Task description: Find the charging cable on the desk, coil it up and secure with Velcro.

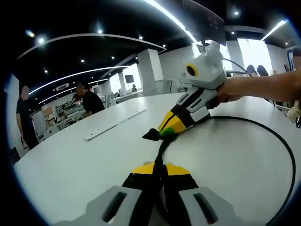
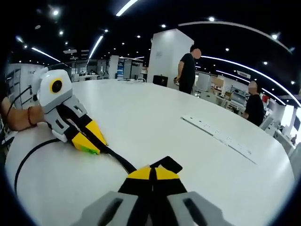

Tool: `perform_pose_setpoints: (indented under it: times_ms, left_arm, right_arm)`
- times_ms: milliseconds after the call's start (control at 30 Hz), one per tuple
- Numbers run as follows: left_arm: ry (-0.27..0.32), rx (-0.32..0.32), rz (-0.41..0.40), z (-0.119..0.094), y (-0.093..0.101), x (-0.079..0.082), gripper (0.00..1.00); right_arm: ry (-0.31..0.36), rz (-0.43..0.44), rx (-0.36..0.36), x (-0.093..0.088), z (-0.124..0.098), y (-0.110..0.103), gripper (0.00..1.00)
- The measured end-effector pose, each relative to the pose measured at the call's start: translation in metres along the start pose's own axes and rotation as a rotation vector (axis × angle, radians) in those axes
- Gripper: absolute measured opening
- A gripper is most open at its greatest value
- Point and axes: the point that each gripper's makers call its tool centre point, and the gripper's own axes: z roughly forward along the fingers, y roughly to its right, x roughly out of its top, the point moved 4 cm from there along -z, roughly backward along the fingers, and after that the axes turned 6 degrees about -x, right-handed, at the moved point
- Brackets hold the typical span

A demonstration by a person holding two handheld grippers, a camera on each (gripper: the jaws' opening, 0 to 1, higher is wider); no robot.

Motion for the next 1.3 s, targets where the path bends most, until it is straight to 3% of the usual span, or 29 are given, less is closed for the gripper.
perform_pose_setpoints:
  times_ms: [367, 667, 900, 1300]
  left_arm:
    - [0.0, 0.0, -0.001, 0.0, 0.0, 0.0, 0.07]
    - [0.0, -0.001, -0.001, 0.0, 0.0, 0.0, 0.07]
    - [-0.001, 0.0, 0.002, 0.001, 0.001, 0.0, 0.07]
    - [-0.005, 0.003, 0.011, 0.001, 0.002, 0.0, 0.07]
  right_arm:
    - [0.008, -0.008, -0.002, 0.002, -0.001, 0.002, 0.03]
    - [0.07, 0.013, -0.006, 0.012, -0.011, 0.0, 0.06]
    - [0.119, 0.032, -0.015, 0.023, -0.024, -0.001, 0.18]
    - [0.22, 0.055, -0.031, 0.042, -0.044, -0.005, 0.28]
